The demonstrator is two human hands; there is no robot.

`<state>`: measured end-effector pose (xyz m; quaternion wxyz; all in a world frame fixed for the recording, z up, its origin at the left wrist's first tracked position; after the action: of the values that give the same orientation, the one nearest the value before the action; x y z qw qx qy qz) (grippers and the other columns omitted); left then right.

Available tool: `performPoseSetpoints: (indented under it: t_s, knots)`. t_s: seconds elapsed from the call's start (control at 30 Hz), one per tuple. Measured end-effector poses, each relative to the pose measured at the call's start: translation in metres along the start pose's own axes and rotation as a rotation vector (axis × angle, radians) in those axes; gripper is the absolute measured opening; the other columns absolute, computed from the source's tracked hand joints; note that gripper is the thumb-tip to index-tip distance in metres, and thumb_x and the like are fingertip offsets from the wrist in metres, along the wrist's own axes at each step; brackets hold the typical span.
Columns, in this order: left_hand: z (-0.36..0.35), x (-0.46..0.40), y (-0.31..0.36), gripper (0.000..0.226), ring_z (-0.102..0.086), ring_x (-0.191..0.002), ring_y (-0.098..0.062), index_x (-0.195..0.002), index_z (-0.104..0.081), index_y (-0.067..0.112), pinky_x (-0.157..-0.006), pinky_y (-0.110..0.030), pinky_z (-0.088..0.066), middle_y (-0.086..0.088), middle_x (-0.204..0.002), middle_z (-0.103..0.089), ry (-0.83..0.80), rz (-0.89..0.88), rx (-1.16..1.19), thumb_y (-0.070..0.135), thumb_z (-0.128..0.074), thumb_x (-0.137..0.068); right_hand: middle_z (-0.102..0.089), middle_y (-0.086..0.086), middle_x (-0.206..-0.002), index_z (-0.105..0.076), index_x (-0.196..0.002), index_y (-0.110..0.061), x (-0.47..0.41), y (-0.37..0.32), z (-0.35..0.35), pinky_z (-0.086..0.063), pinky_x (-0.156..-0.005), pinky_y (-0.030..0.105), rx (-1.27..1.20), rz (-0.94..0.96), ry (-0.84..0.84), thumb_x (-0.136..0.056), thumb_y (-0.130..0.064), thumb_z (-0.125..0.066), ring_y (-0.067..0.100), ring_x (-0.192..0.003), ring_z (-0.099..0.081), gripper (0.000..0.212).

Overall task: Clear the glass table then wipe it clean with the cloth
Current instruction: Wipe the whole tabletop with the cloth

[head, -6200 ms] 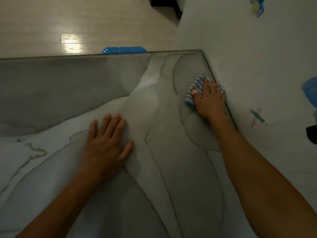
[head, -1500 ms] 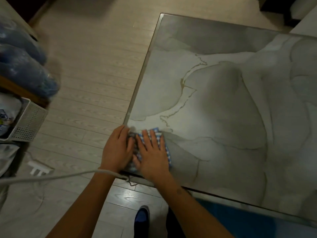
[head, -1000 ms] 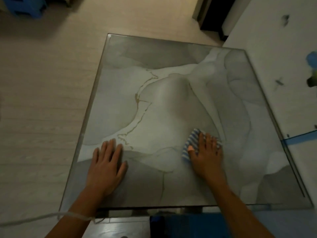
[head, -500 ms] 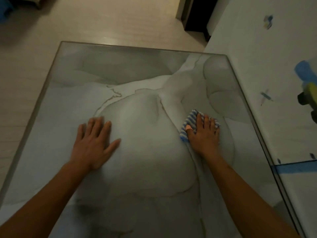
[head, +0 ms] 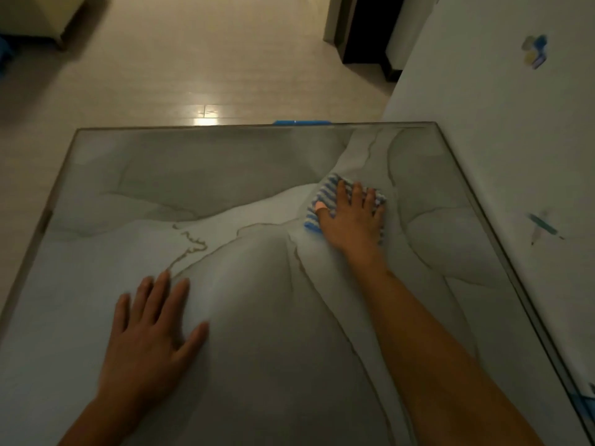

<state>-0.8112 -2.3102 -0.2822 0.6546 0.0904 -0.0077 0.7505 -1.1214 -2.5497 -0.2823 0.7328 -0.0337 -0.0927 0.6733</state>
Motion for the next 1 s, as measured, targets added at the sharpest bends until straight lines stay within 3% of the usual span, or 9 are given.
performPoseSetpoints:
  t_s: [0.17,0.27,0.47,0.57,0.73,0.9,1.0]
  knots:
    - [-0.003,0.0,-0.001,0.083,-0.008,-0.153,-0.021,-0.156,-0.025,0.027,-0.122,-0.048,-0.008,-0.003,-0.164,-0.02,-0.015,-0.014,-0.013,0.075,-0.015,-0.089,-0.017,0.005,-0.161,-0.02,-0.153,-0.031,0.044,-0.088,-0.017,0.01,-0.115,0.05,-0.042,0.296,-0.011,-0.089,-0.065,-0.033,0.033,-0.148,-0.007,0.074]
    - [-0.002,-0.002,-0.004,0.085,-0.012,-0.152,-0.022,-0.154,-0.029,0.027,-0.121,-0.051,-0.012,-0.003,-0.163,-0.023,-0.014,-0.007,-0.012,0.077,-0.013,-0.087,-0.023,0.006,-0.16,-0.026,-0.152,-0.03,0.1,-0.115,-0.025,0.006,-0.118,0.053,-0.08,0.415,-0.01,-0.087,-0.065,-0.034,0.032,-0.148,-0.012,0.074]
    - [-0.002,-0.003,-0.003,0.082,-0.015,-0.151,-0.026,-0.153,-0.034,0.024,-0.121,-0.051,-0.012,-0.006,-0.162,-0.025,0.014,-0.018,-0.001,0.072,-0.024,-0.086,-0.005,0.001,-0.164,-0.011,-0.154,-0.034,0.174,-0.105,-0.032,0.01,-0.116,0.053,-0.119,0.478,-0.06,-0.089,-0.064,-0.035,0.025,-0.15,0.004,0.075]
    - [-0.003,-0.002,-0.004,0.083,-0.011,-0.152,-0.024,-0.153,-0.031,0.026,-0.121,-0.049,-0.009,-0.005,-0.163,-0.023,0.028,-0.014,-0.001,0.073,-0.023,-0.086,-0.012,0.002,-0.163,-0.017,-0.153,-0.032,0.193,-0.085,-0.031,0.005,-0.116,0.053,-0.102,0.425,-0.024,-0.089,-0.064,-0.035,0.025,-0.15,-0.004,0.075]
    - [-0.002,-0.001,-0.004,0.084,-0.007,-0.152,-0.023,-0.155,-0.026,0.027,-0.122,-0.048,-0.005,-0.005,-0.164,-0.018,0.046,-0.023,0.022,0.075,-0.016,-0.087,-0.026,0.006,-0.159,-0.032,-0.15,-0.024,0.187,-0.012,-0.014,-0.004,-0.117,0.052,-0.066,0.092,0.077,-0.088,-0.063,-0.035,0.03,-0.147,-0.018,0.073]
    - [0.0,0.001,-0.003,0.085,-0.004,-0.152,-0.026,-0.156,-0.021,0.026,-0.12,-0.048,-0.001,-0.007,-0.165,-0.014,0.032,-0.06,0.058,0.075,-0.014,-0.087,-0.013,0.005,-0.162,-0.013,-0.155,-0.025,0.223,0.06,-0.003,0.0,-0.12,0.052,-0.023,-0.161,0.043,-0.087,-0.064,-0.018,0.029,-0.149,-0.006,0.078]
    - [0.002,0.0,0.0,0.086,-0.005,-0.152,-0.029,-0.156,-0.022,0.024,-0.12,-0.046,0.006,-0.009,-0.165,-0.014,0.04,-0.066,0.05,0.075,-0.013,-0.086,-0.007,0.004,-0.163,-0.008,-0.155,-0.027,0.267,0.06,-0.008,0.002,-0.12,0.051,-0.034,-0.184,0.009,-0.087,-0.063,-0.017,0.028,-0.15,-0.001,0.078]
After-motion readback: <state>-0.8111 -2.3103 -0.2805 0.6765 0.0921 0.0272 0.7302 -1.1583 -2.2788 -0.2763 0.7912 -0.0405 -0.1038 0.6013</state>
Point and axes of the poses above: each hand's wrist, its own x-axis away from the middle knuckle, its own z-axis out of the back of the hand, y = z × x, the point moved 7 cm from there along -x, towards the middle knuckle
